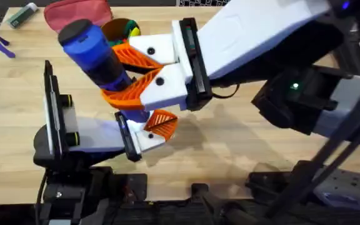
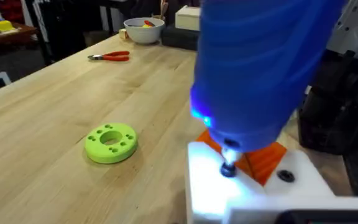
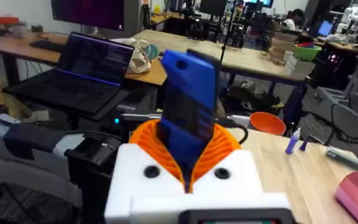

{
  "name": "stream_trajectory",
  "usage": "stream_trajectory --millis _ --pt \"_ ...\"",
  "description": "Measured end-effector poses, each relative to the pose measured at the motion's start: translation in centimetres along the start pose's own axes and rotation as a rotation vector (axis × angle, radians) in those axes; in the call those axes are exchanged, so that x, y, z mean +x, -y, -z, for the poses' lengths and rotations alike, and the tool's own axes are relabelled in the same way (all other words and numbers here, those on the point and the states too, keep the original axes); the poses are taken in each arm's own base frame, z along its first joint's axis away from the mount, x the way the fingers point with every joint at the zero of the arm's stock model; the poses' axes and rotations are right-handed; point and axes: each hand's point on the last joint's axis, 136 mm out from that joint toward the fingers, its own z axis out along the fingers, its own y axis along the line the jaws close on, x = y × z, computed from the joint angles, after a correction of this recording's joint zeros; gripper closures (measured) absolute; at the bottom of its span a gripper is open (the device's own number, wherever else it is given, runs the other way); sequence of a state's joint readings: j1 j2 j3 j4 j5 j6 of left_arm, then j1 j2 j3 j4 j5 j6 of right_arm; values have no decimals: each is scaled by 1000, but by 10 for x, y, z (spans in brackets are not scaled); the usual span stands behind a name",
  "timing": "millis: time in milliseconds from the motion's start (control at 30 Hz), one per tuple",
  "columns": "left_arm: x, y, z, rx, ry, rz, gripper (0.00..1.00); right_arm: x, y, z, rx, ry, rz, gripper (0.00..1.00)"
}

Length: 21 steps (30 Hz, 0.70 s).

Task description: Pick up the gripper from the table and insert it into the empty holder that is missing its gripper. Then pick up a screw, insert it into the mounting hole, and use the screwdriver to tighten it. Finally, clean up the table by picking up the vegetable and placing it into the bucket.

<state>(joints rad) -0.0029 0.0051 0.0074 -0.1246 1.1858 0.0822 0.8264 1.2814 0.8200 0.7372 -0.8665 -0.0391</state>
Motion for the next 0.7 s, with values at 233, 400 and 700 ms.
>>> stream_trajectory --millis 233,400,700 --pt "0 0 0 -1 0 1 981 6 2 -2 -2 -8 -7 977" --pt "0 0 0 -1 0 1 981 7 2 -2 -3 -8 -4 977" --pt "0 0 0 0 0 1 981 7 2 -2 -3 -7 -3 977"
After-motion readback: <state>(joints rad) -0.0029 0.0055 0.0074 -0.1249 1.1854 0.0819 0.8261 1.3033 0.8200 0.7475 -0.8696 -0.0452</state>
